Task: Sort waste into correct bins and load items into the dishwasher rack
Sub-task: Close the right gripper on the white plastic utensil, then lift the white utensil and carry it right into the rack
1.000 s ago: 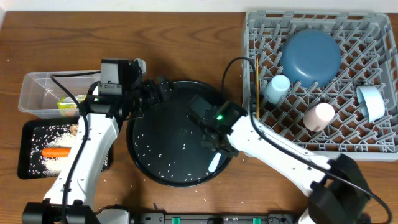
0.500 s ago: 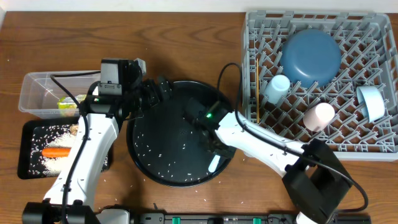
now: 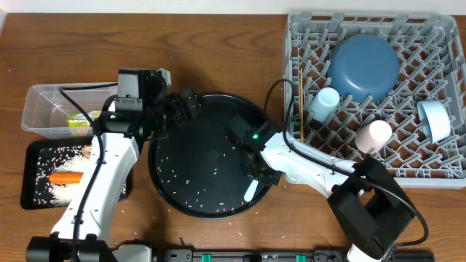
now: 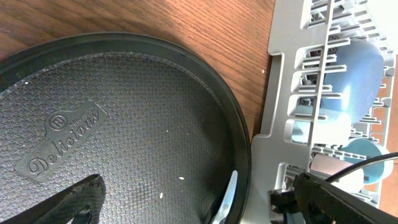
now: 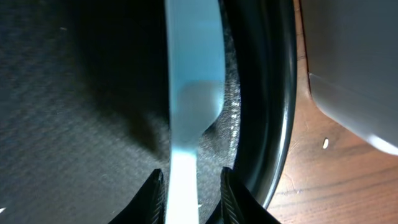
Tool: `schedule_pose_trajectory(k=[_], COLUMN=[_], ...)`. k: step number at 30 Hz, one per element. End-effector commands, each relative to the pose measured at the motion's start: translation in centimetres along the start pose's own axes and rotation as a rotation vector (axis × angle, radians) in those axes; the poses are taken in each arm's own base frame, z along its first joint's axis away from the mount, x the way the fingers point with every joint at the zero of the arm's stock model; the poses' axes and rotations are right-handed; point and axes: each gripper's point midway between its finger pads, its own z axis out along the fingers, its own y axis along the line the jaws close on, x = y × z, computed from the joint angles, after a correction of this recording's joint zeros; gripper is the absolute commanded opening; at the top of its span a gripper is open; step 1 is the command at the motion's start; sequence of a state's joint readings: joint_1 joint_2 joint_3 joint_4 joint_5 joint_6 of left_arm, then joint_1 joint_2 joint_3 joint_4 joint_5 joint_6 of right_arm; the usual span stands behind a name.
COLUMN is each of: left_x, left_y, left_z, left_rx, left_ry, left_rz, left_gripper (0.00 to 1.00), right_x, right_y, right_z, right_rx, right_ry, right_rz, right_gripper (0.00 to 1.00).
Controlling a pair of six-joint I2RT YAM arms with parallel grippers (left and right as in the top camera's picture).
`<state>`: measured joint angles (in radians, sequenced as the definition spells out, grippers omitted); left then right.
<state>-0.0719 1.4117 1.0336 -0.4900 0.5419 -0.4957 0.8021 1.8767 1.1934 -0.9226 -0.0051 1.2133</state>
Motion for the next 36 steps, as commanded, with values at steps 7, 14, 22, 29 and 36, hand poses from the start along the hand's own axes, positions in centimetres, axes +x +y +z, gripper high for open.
schedule_pose_trajectory(k=[7,14,22,29,36], left_x=[-0.3,-0.3,-0.3,-0.3,-0.3], left_y=[0.3,0.3,0.3,0.3,0.3], left_z=[-0.1,-0.1,-0.1,-0.1,-0.1], left_rx=[-0.011,-0.011,-0.011,-0.011,-0.011], left_ry=[-0.010,-0.010,-0.010,-0.010,-0.010], left_rz=[0.009,0.009,0.009,0.009,0.009], left_gripper=[0.98,0.98,0.98,0.98,0.98], right_x=[-0.9,-1.1,-1.6,-2.3,-2.7], right_y=[-0.5,-0.5,-0.3,1.7,3.2], right_z=[1.4,2.4,2.0,-1.6,-6.2], right_rx=[0.007,-0.009,-0.009,-0.094,-0.192], right_ry=[-0.048,-0.078,-0.095,-0.135,-0.187], right_rz=[-0.002,-0.004,-0.080,-0.134,-0.244], right_gripper=[0.20,0.09,0.01,0.01,0.01])
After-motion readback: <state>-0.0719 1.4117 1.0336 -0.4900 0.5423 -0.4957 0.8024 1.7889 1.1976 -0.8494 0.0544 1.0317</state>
